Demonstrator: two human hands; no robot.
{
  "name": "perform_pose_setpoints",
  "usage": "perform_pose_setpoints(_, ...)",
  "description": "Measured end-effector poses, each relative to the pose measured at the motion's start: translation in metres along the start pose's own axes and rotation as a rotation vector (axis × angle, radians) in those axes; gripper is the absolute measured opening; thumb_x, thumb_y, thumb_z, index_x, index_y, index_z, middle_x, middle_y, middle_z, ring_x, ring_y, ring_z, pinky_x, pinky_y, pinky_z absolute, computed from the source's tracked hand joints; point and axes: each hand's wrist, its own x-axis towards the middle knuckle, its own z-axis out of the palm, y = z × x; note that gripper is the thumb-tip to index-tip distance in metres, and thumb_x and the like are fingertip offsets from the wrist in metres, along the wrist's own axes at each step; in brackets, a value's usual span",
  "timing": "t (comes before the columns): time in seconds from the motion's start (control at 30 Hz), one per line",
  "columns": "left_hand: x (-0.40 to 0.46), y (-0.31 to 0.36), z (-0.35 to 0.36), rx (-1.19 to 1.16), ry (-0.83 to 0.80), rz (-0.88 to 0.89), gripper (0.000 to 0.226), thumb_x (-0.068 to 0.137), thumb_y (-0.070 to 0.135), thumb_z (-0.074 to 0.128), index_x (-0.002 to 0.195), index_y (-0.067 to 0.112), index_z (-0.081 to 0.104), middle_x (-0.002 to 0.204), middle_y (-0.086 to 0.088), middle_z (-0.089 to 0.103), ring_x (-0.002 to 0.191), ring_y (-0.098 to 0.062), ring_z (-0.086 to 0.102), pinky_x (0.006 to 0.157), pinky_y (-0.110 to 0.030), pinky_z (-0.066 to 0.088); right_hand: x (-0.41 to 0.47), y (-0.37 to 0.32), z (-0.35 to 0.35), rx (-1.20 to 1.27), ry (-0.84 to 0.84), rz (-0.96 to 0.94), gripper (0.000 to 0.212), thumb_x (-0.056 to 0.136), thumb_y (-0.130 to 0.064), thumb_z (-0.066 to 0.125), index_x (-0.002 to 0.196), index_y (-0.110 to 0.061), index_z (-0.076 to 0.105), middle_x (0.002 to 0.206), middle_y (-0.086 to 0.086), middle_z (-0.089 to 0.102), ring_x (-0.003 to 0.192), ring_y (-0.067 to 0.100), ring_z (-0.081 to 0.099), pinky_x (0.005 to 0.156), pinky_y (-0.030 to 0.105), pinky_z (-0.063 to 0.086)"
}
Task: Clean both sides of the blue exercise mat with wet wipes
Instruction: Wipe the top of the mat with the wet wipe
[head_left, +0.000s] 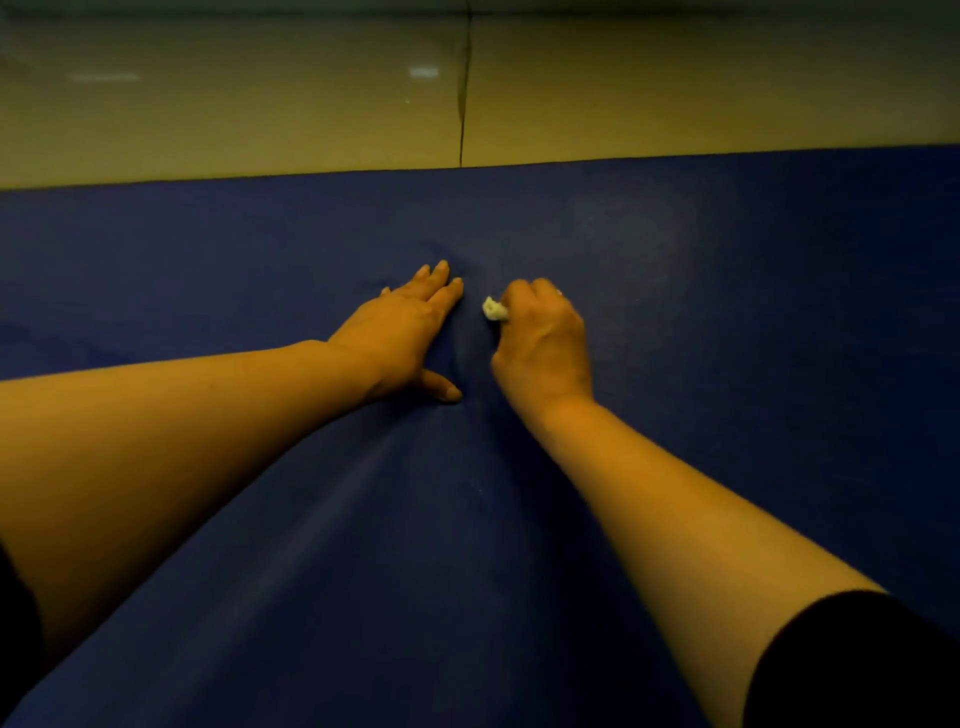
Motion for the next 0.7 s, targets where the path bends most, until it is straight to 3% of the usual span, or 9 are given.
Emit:
perform_pose_setpoints(0.1,0.001,0.001,-0.002,-0.007,-0.017,-0.002,0.12,0.071,0.049,0.078,0.154,0.017,-0.002,0.162,-0.003,-0.012,0.149,-0.02,-0.005,0.12,-0.046,0.01,0.018,0.029,-0.011,-0.089,-0.015,0.049,0.012,0.089,-0.009,0.056,0.092,0.002,0.059,0.1,0.025,0.057,0.09,0.041,0.054,0.07,0.041,0.037)
perform_pose_setpoints(0.27,0.0,0.001,-0.003,0.046,-0.024,-0.042,0.12,0.07,0.055,0.076,0.154,0.021,-0.001,0.162,0.001,-0.01,0.149,-0.017,-0.003,0.115,-0.064,0.003,0.038,0.056,-0.033,-0.173,0.125,0.462,0.022,0.096,-0.019,0.049,0.109,-0.002,0.057,0.117,0.018,0.054,0.104,0.036,0.053,0.077,0.038,0.039)
perform_pose_setpoints(0.33,0.0,0.001,-0.003,0.065,-0.013,-0.048,0.121,0.069,0.058,0.075,0.154,0.021,-0.001,0.162,0.002,-0.009,0.149,-0.016,-0.002,0.113,-0.067,0.002,0.034,0.033,-0.02,-0.163,0.074,0.394,0.023,0.097,-0.019,0.047,0.108,-0.003,0.057,0.115,0.017,0.056,0.104,0.034,0.054,0.078,0.036,0.038)
perform_pose_setpoints(0.47,0.0,-0.001,-0.004,0.11,0.01,-0.036,0.121,0.067,0.063,0.073,0.154,0.021,0.0,0.162,0.001,-0.007,0.149,-0.015,0.0,0.113,-0.066,0.0,0.025,-0.002,0.005,-0.1,-0.108,0.077,0.019,0.096,-0.019,0.048,0.104,-0.004,0.057,0.111,0.015,0.056,0.101,0.031,0.054,0.072,0.032,0.035)
perform_pose_setpoints(0.53,-0.001,-0.002,-0.005,0.11,0.014,-0.017,0.121,0.066,0.065,0.073,0.155,0.022,0.002,0.162,0.002,-0.004,0.149,-0.016,0.003,0.115,-0.063,0.0,0.037,0.011,-0.002,-0.146,-0.106,0.073,0.019,0.096,-0.02,0.05,0.104,-0.004,0.057,0.111,0.016,0.056,0.1,0.033,0.054,0.068,0.031,0.032)
perform_pose_setpoints(0.6,0.0,-0.006,-0.006,0.067,0.053,0.0,0.115,0.065,0.066,0.072,0.154,0.024,0.012,0.162,0.002,0.008,0.148,-0.019,0.012,0.117,-0.057,0.003,0.052,0.038,-0.016,-0.181,-0.008,0.214,0.023,0.096,-0.023,0.05,0.107,-0.003,0.057,0.116,0.018,0.054,0.103,0.035,0.053,0.074,0.035,0.038)
perform_pose_setpoints(0.7,0.006,-0.011,-0.01,-0.048,0.252,0.024,0.086,0.072,0.06,0.071,0.143,0.021,0.042,0.144,-0.005,0.047,0.131,-0.026,0.04,0.113,-0.04,0.024,0.063,0.064,-0.029,-0.209,0.133,0.468,0.032,0.097,-0.031,0.048,0.112,-0.004,0.056,0.119,0.017,0.053,0.106,0.033,0.053,0.083,0.04,0.043)
